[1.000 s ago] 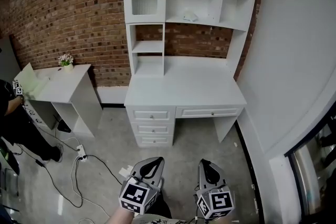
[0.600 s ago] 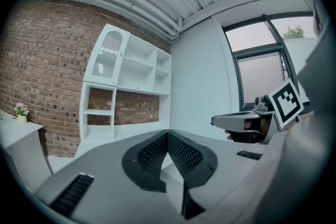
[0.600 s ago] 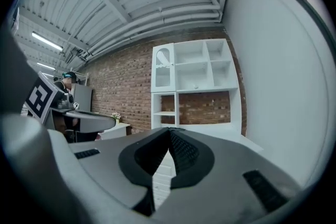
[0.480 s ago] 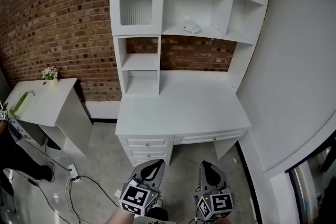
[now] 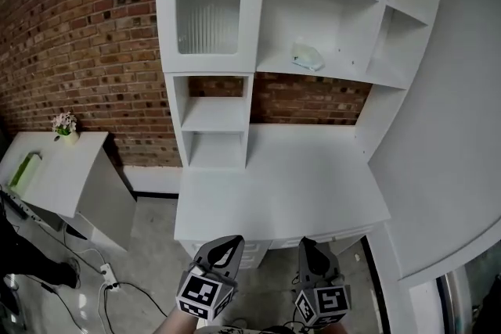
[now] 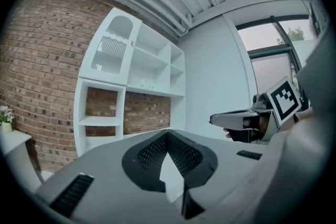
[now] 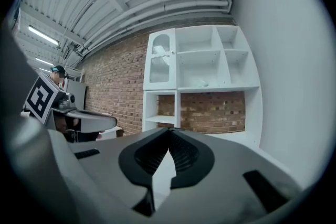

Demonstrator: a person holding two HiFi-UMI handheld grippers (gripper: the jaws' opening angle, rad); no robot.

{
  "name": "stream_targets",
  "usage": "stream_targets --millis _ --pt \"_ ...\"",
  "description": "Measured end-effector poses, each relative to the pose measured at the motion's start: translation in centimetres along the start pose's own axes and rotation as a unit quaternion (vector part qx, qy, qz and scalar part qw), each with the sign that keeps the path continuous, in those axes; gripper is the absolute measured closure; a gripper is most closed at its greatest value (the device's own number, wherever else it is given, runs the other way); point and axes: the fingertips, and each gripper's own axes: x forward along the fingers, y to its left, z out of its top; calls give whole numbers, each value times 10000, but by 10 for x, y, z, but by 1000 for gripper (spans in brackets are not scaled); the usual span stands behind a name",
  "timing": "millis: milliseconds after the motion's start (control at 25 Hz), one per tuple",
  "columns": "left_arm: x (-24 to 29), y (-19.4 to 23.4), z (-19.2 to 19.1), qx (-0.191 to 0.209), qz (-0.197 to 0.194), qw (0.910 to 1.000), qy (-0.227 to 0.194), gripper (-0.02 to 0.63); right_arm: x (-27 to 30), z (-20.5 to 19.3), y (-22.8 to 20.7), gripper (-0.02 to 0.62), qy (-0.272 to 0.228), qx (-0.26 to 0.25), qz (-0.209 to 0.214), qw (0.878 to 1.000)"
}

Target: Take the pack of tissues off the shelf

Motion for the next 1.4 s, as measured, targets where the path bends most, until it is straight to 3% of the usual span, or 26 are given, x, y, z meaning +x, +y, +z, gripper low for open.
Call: stream_targets --millis 440,960,1240,1400 --pt "86 66 16 -84 283 9992 -254 594 128 13 -45 591 -173 -52 578 9982" --pt "241 107 91 294 1089 9917 -611 594 264 85 -155 591 -736 -437 1396 9865" --pt "289 112 111 528 1007 9910 -712 592 299 115 -189 591 -915 -725 1598 9802" --pt "307 121 126 616 905 9907 -808 592 315 143 -204 591 -1141 -792 1430 9799"
